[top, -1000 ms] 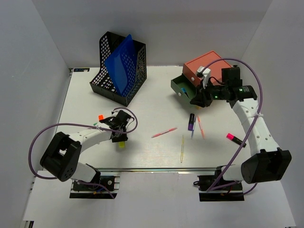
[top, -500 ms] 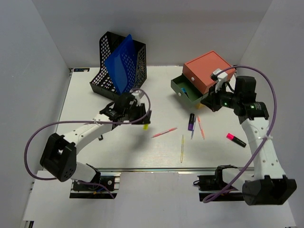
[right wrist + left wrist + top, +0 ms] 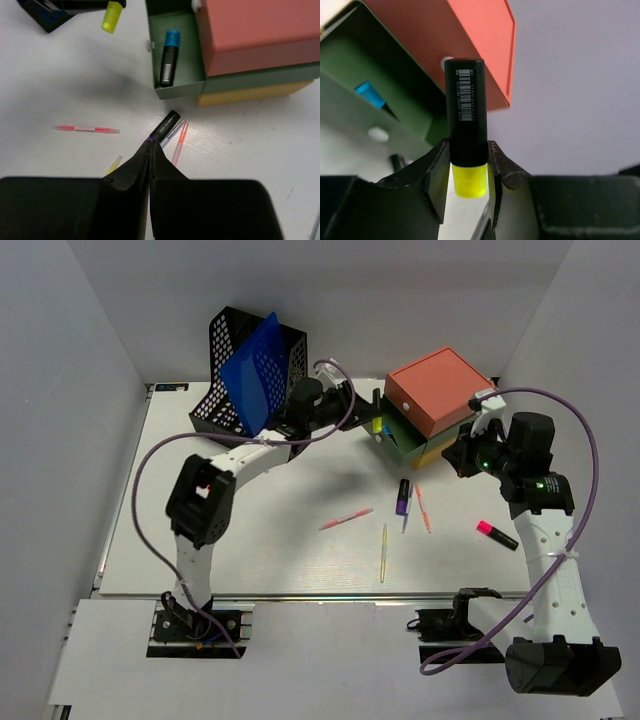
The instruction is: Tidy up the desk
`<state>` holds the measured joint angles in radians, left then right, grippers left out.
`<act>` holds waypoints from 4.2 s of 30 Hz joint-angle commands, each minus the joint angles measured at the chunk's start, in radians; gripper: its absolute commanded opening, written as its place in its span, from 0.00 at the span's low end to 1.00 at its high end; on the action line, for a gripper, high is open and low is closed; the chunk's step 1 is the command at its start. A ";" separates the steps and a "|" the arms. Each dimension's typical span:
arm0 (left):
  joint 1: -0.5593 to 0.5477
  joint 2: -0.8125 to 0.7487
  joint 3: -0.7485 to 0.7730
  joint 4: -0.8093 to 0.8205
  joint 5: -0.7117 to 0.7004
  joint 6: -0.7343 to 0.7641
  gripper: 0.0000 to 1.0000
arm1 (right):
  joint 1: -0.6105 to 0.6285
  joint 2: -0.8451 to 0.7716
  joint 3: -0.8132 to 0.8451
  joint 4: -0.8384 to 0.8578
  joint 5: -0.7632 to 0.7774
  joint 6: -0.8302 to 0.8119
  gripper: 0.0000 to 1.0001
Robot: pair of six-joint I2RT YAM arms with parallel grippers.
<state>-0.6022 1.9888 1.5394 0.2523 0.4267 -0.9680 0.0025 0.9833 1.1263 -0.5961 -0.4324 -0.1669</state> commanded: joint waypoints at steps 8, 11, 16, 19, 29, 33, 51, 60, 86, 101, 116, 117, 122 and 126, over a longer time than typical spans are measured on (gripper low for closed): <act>-0.062 0.191 0.202 0.169 -0.054 -0.248 0.00 | -0.050 -0.066 -0.008 0.041 0.072 0.043 0.00; -0.062 0.212 0.205 0.171 -0.051 -0.264 0.13 | -0.056 -0.067 -0.013 0.041 0.070 0.043 0.00; -0.062 0.212 0.194 0.153 -0.049 -0.262 0.65 | -0.062 -0.075 -0.020 0.036 0.067 0.044 0.00; -0.062 0.212 0.194 0.145 -0.049 -0.264 0.67 | -0.067 -0.078 -0.025 0.027 0.060 0.043 0.00; -0.062 0.163 0.189 0.186 -0.020 -0.270 0.54 | -0.072 -0.077 -0.005 -0.027 0.055 0.006 0.00; -0.051 0.072 0.131 0.228 0.076 -0.238 0.33 | -0.081 -0.045 0.016 -0.123 0.055 -0.089 0.49; -0.021 -0.714 -0.577 -0.334 -0.055 0.249 0.68 | -0.164 0.143 -0.129 -0.504 0.402 -0.762 0.89; -0.021 -0.843 -0.639 -0.539 -0.109 0.313 0.74 | -0.219 0.259 -0.249 -0.306 0.528 -0.891 0.85; -0.021 -0.946 -0.700 -0.657 -0.180 0.249 0.74 | -0.335 0.677 -0.170 -0.176 0.469 -1.020 0.68; -0.021 -1.007 -0.702 -0.781 -0.330 0.250 0.74 | -0.331 0.647 -0.347 -0.063 0.509 -1.045 0.07; -0.021 -1.068 -0.725 -0.881 -0.627 0.247 0.75 | -0.004 0.391 0.323 -0.709 -0.248 -1.025 0.00; -0.021 -1.070 -0.722 -0.889 -0.643 0.242 0.75 | 0.055 0.402 0.357 -0.699 -0.267 -0.945 0.00; -0.021 -1.091 -0.697 -0.943 -0.733 0.236 0.75 | 0.201 0.466 0.545 -0.422 -0.263 -0.596 0.00; -0.021 -1.104 -0.688 -0.964 -0.750 0.239 0.75 | 0.301 0.526 0.587 -0.137 -0.033 -0.292 0.00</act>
<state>-0.6266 0.9112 0.8181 -0.6785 -0.2657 -0.7250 0.2741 1.4715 1.6543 -0.9791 -0.5922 -0.7414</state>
